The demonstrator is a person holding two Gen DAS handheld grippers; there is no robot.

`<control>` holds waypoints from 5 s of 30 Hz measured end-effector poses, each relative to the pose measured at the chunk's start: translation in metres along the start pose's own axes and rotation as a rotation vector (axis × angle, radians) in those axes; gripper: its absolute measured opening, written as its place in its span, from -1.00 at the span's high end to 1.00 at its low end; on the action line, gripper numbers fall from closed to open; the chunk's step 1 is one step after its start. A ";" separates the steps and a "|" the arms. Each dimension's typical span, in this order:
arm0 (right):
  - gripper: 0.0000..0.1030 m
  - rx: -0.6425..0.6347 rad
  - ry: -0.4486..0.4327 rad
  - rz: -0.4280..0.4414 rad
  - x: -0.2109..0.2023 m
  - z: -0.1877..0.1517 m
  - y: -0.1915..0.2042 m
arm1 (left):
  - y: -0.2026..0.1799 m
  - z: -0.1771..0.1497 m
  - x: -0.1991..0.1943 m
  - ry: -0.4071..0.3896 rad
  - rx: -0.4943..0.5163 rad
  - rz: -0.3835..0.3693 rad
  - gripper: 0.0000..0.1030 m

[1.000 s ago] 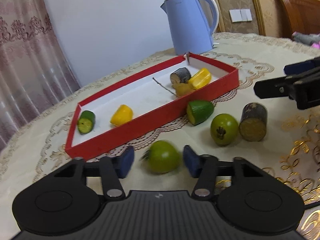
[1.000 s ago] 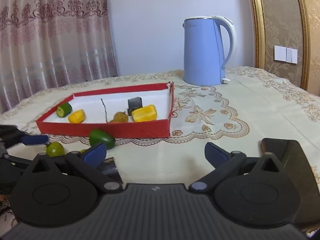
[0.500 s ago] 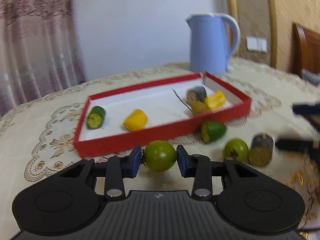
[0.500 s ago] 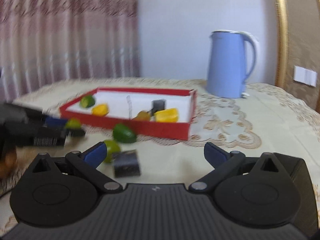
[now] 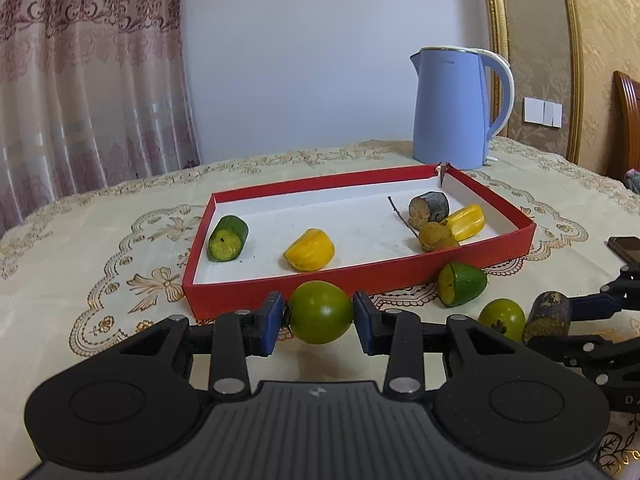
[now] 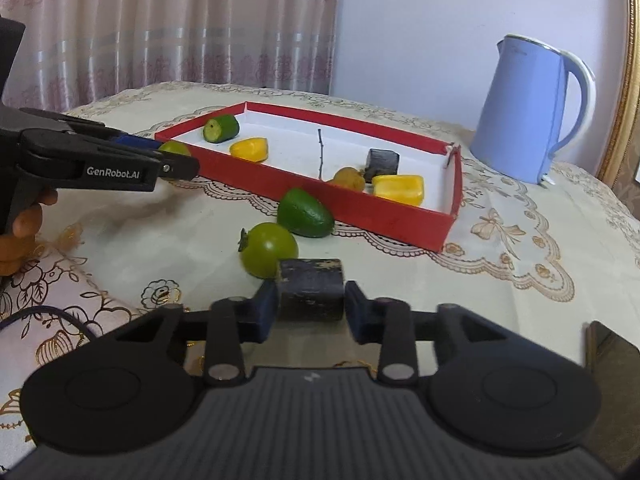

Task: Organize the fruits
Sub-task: 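Close the left gripper on the green tomato while the right carries the eggplant chunk, then lower the green tomato into the red tray and open the left gripper, then lower the eggplant chunk into the red tray and open the right gripper, then close the right gripper on the round green lime beside the tray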

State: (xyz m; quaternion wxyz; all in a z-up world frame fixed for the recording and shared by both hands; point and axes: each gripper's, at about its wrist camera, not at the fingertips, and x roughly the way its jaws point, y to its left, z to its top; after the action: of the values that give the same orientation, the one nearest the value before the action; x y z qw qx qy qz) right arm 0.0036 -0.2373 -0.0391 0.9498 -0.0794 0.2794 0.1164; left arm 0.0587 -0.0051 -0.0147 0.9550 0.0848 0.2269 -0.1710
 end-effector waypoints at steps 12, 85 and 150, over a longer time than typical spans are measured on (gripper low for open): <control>0.37 0.100 -0.082 -0.040 -0.015 -0.003 -0.013 | 0.003 0.004 -0.007 -0.031 -0.016 0.000 0.29; 0.37 0.065 -0.168 -0.027 -0.023 0.025 0.003 | 0.065 0.017 0.021 0.102 -0.262 0.396 -0.64; -0.32 -0.029 -0.127 -0.046 0.021 0.092 -0.005 | 0.074 0.009 0.022 0.114 -0.321 0.337 -0.74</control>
State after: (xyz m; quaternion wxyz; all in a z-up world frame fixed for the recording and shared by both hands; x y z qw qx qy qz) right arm 0.0697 -0.2189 0.0267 0.9667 -0.0922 0.2150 0.1035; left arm 0.1078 0.0551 -0.0108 0.9570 -0.0220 0.2874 0.0339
